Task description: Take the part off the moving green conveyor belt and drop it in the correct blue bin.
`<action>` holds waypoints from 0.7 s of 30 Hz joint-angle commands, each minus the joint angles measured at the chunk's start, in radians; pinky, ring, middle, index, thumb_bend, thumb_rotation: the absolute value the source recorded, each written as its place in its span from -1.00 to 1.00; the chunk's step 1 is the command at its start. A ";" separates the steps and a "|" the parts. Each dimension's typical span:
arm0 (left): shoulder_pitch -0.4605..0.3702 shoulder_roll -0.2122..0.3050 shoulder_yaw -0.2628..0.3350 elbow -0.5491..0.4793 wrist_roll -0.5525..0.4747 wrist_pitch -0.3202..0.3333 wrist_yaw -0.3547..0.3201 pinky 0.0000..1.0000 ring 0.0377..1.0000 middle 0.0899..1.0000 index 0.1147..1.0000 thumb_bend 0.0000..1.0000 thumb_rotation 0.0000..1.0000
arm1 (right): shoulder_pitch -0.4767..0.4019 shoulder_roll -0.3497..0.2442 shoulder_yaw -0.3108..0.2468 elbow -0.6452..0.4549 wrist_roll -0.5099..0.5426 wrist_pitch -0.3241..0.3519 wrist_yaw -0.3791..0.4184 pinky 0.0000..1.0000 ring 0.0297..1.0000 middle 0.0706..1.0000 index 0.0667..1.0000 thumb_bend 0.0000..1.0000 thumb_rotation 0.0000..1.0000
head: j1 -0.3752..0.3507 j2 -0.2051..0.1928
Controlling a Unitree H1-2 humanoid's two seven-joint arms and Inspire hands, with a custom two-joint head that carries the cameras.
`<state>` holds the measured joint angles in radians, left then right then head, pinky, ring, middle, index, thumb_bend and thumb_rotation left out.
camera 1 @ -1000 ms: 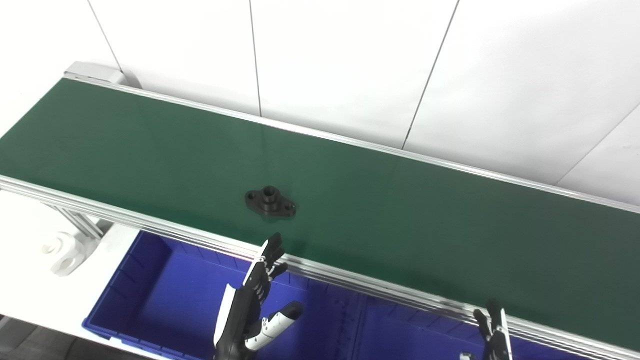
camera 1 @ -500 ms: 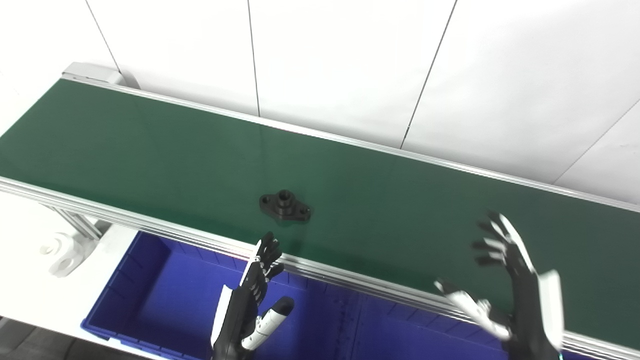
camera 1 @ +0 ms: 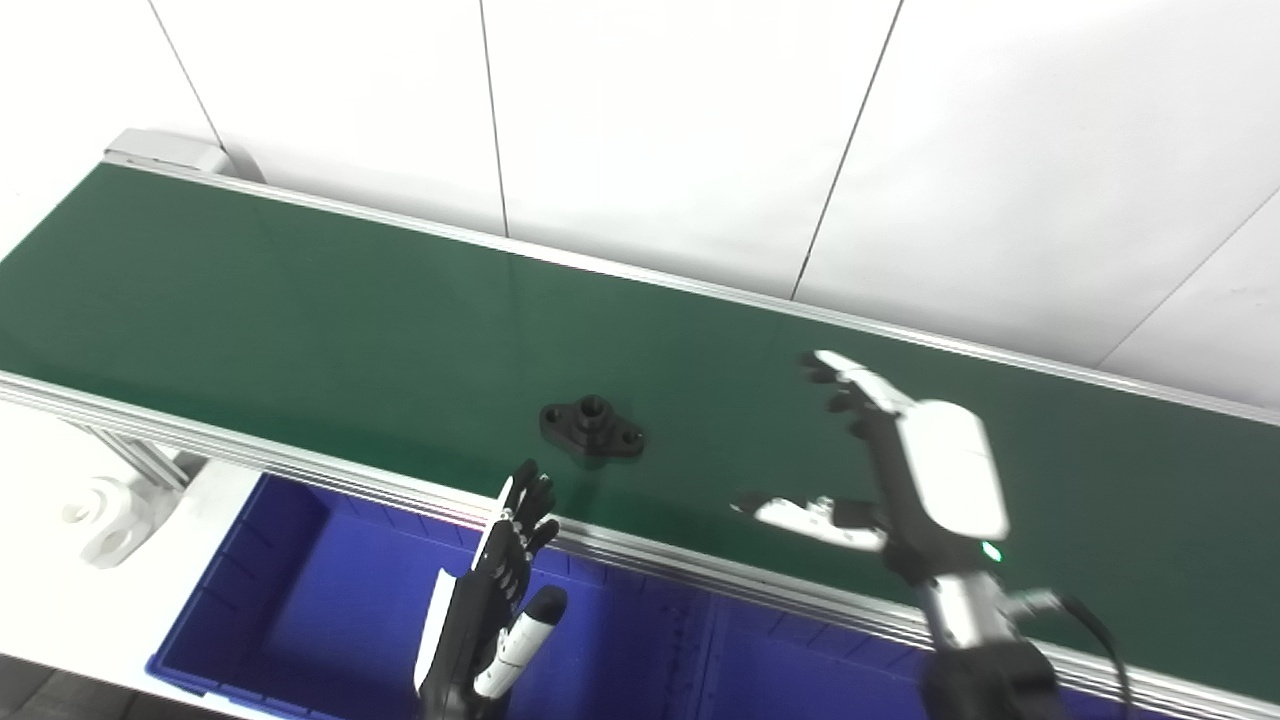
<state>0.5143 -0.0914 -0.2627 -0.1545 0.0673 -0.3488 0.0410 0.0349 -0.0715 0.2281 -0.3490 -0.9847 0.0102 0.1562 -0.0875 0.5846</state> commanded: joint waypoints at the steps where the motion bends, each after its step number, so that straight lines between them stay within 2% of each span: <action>1: 0.005 -0.016 -0.019 -0.021 0.006 -0.018 -0.010 0.82 0.88 0.91 0.97 0.30 0.63 | -0.042 0.010 0.023 0.013 -0.049 0.029 0.008 0.09 0.31 0.46 0.59 0.72 0.17 | 0.003 -0.006; 4: 0.016 -0.020 -0.026 -0.032 0.003 -0.016 -0.012 0.84 0.88 0.91 0.99 0.30 0.61 | -0.072 0.017 0.050 0.060 -0.078 0.058 0.030 0.06 0.30 0.46 0.58 0.72 0.19 | 0.003 -0.008; 9: 0.045 -0.019 -0.036 -0.085 0.024 0.008 -0.012 0.82 0.89 0.90 0.99 0.30 0.69 | -0.130 0.015 0.090 0.130 -0.118 0.081 0.040 0.04 0.25 0.41 0.54 0.74 0.18 | -0.026 0.034; 13: 0.058 -0.007 -0.044 -0.115 0.038 0.014 -0.019 0.85 0.90 0.92 1.00 0.35 0.63 | -0.175 0.003 0.120 0.175 -0.170 0.108 0.086 0.01 0.24 0.40 0.51 0.73 0.10 | -0.038 0.044; 15: 0.062 -0.007 -0.046 -0.130 0.036 0.032 -0.019 0.85 0.90 0.92 1.00 0.35 0.65 | -0.193 -0.007 0.133 0.194 -0.179 0.114 0.098 0.00 0.24 0.39 0.50 0.74 0.06 | -0.041 0.054; 16: 0.064 -0.008 -0.045 -0.144 0.035 0.046 -0.018 0.85 0.90 0.92 1.00 0.34 0.67 | -0.205 -0.010 0.139 0.201 -0.182 0.117 0.105 -0.01 0.24 0.39 0.49 0.74 0.05 | -0.053 0.076; 21: 0.069 -0.003 -0.047 -0.188 0.026 0.089 -0.023 0.87 0.91 0.93 1.00 0.36 0.74 | -0.246 -0.016 0.156 0.221 -0.191 0.134 0.128 -0.02 0.22 0.37 0.45 0.74 0.05 | -0.065 0.092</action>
<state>0.5774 -0.0842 -0.2952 -0.3105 0.0933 -0.2590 0.0284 -0.1722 -0.0927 0.3793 -0.1142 -1.1676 0.1238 0.2876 -0.1534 0.6765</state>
